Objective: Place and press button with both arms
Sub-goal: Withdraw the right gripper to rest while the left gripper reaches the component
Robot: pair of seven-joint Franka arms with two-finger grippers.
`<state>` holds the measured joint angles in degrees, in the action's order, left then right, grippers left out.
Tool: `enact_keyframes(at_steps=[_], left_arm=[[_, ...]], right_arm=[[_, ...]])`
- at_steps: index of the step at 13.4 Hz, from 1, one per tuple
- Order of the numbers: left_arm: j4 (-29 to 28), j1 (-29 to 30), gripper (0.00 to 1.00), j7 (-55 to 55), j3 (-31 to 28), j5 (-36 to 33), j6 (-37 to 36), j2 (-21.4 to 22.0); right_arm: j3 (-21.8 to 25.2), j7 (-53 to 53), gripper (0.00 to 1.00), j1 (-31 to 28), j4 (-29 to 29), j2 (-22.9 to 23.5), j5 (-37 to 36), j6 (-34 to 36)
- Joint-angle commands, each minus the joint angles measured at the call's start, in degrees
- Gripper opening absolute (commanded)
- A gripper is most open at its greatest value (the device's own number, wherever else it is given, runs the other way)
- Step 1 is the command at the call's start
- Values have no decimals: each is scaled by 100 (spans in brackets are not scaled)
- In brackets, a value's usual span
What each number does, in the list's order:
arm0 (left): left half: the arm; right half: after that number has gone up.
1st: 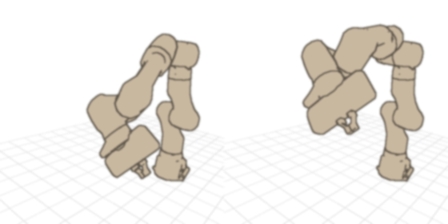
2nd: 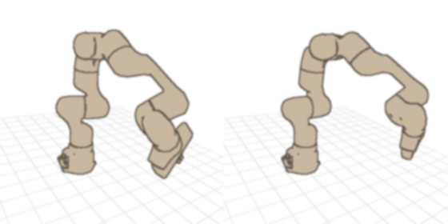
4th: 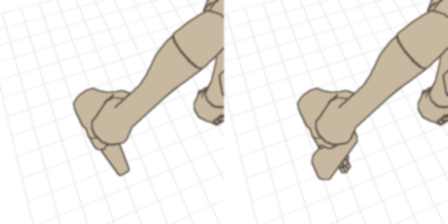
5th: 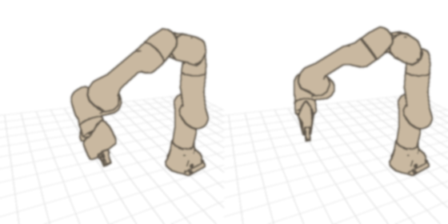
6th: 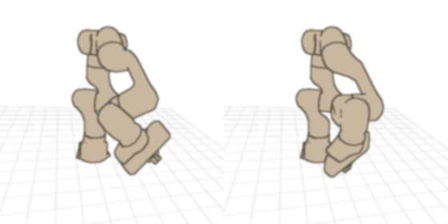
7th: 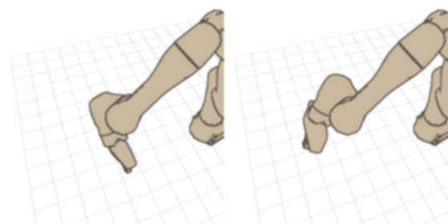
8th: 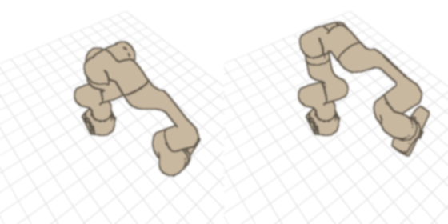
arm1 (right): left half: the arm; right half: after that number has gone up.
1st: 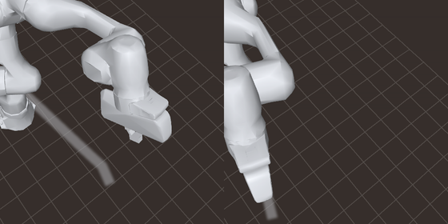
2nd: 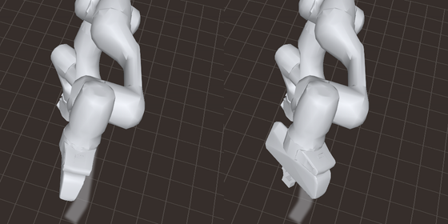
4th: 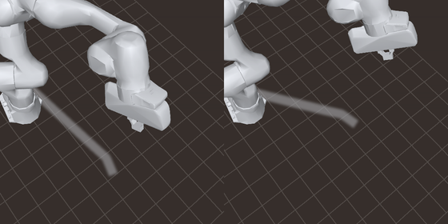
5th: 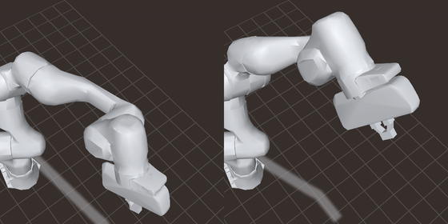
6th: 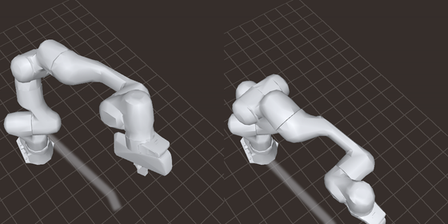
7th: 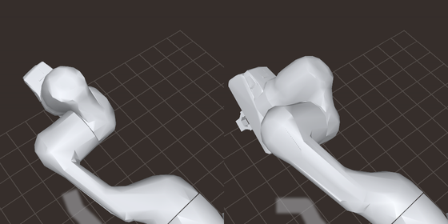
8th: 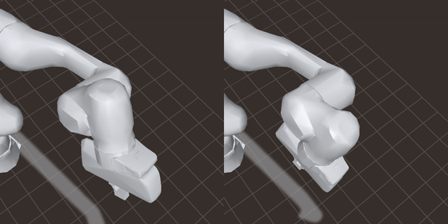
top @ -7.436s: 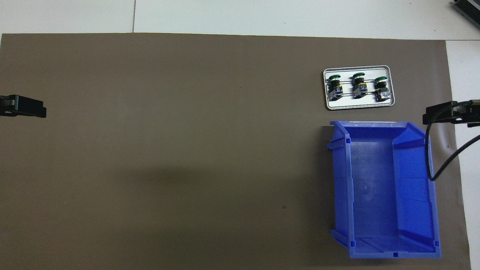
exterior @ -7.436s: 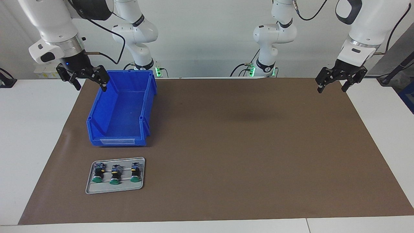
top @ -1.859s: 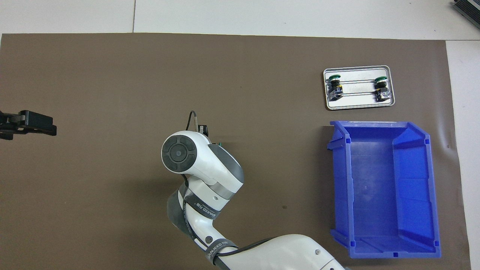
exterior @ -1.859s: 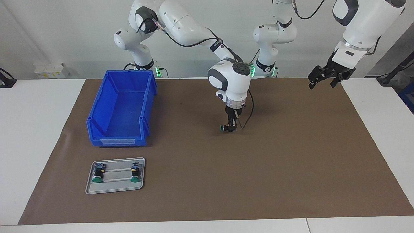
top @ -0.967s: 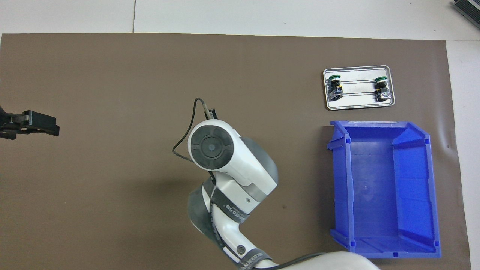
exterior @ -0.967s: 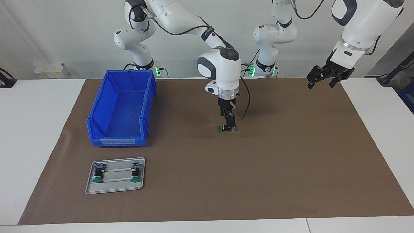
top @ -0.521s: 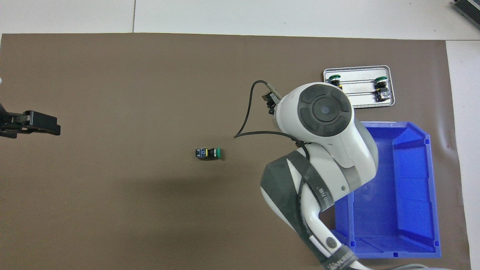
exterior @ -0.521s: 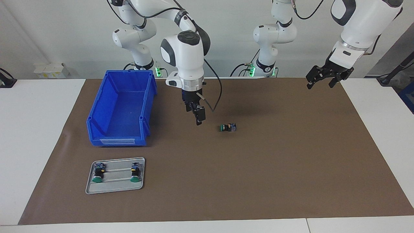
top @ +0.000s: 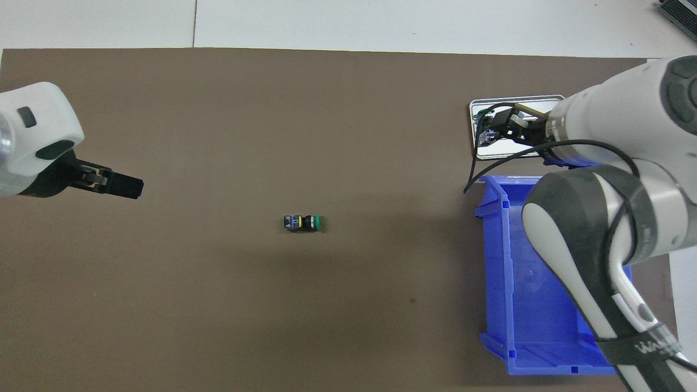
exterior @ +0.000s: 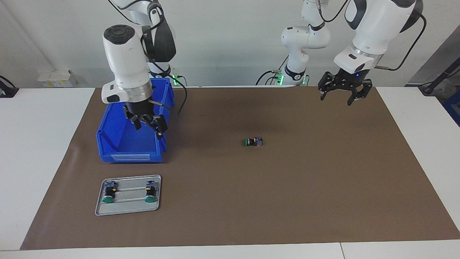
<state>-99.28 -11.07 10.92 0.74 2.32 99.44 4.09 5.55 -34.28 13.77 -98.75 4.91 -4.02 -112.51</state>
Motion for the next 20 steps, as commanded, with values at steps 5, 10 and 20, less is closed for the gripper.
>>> enact_keyframes(at_steps=[5,10,20], left_arm=[[-1161,-1124,100,1701,-83,58,1532,223],[-1541,-1722,92,2537,-83,58,2395,-224],[-2402,-2171,75,3493,-83,58,3609,-462]], right_arm=[[-19,1476,100,-639,565,-438,94,1202],[-19,2943,100,-1166,735,-666,94,1854],[-80,2980,100,-1105,471,-772,383,2110]])
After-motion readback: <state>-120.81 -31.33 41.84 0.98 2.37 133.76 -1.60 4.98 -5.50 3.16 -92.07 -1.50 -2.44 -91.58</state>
